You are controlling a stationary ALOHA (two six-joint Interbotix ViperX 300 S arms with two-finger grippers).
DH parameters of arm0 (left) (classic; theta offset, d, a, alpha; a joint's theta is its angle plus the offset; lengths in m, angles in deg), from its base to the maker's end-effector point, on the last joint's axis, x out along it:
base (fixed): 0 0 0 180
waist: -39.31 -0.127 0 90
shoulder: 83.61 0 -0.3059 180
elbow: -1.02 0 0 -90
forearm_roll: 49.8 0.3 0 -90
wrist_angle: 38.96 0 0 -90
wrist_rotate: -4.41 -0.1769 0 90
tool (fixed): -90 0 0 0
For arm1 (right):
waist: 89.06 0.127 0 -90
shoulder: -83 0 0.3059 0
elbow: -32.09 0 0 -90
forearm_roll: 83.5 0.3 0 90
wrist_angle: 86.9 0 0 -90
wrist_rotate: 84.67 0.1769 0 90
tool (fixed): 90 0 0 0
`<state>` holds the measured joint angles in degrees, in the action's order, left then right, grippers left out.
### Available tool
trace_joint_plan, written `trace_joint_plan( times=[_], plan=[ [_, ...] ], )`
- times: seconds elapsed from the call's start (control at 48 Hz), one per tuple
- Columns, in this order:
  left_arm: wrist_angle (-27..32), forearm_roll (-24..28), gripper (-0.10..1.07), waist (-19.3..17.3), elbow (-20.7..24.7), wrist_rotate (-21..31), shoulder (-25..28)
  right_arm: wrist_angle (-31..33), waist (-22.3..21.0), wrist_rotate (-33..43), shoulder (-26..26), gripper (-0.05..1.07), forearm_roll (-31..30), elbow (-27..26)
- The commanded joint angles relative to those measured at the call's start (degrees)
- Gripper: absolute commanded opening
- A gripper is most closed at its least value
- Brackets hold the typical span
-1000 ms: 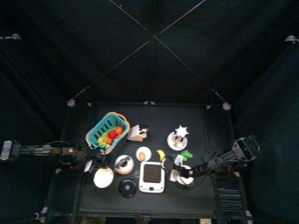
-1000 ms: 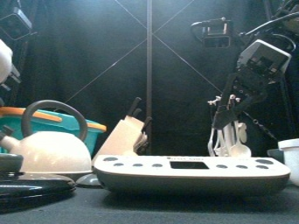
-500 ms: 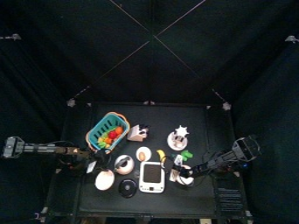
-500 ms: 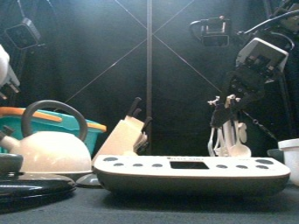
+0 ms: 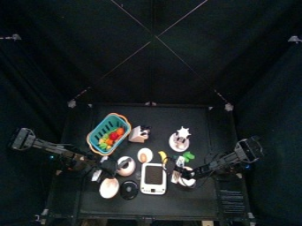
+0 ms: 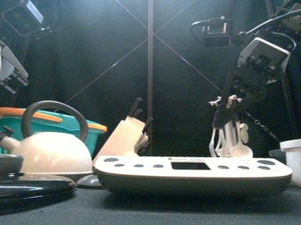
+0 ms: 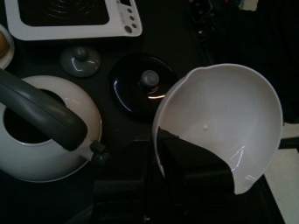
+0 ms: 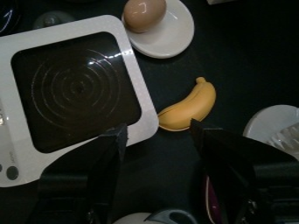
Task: Place pan left of pot lid
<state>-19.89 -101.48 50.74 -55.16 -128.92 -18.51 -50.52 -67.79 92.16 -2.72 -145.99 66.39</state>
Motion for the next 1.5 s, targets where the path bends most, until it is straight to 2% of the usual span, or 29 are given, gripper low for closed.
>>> trace_joint_plan(
  times=[0.0,0.188,0.333,0.5,0.729,0.875,1.229,1.479],
  plan=[
    [0.88,-0.09,0.54,0.26,2.20,0.44,1.32,0.18,-0.09,0.00,-0.79,0.91,-0.09,-1.14],
    [3.34,1.58,0.54,0.26,4.39,2.72,6.33,0.18,-0.26,-0.09,-0.79,0.91,-0.09,-1.41],
    [3.69,5.71,0.55,0.18,5.71,5.27,11.16,0.18,-0.26,-0.09,-0.79,0.91,-0.18,-1.32],
    [4.31,10.46,0.60,0.18,6.42,9.40,13.97,0.18,-0.26,-0.09,-0.79,0.91,-0.09,-1.14],
    [4.39,15.91,0.78,0.18,5.89,16.70,14.24,0.00,-0.26,0.00,-0.70,0.91,-0.09,-1.05],
    [4.92,19.60,0.88,0.18,6.06,19.34,13.89,0.00,-0.26,0.00,-0.70,0.91,-0.09,-0.97],
    [4.57,21.80,0.90,0.26,5.89,20.30,9.76,0.00,-0.26,-0.09,-0.62,0.91,-0.09,-0.97],
    [4.39,21.80,0.90,0.18,5.89,20.30,9.40,0.00,0.09,-0.09,-0.62,0.91,-0.09,-1.32]
  ],
)
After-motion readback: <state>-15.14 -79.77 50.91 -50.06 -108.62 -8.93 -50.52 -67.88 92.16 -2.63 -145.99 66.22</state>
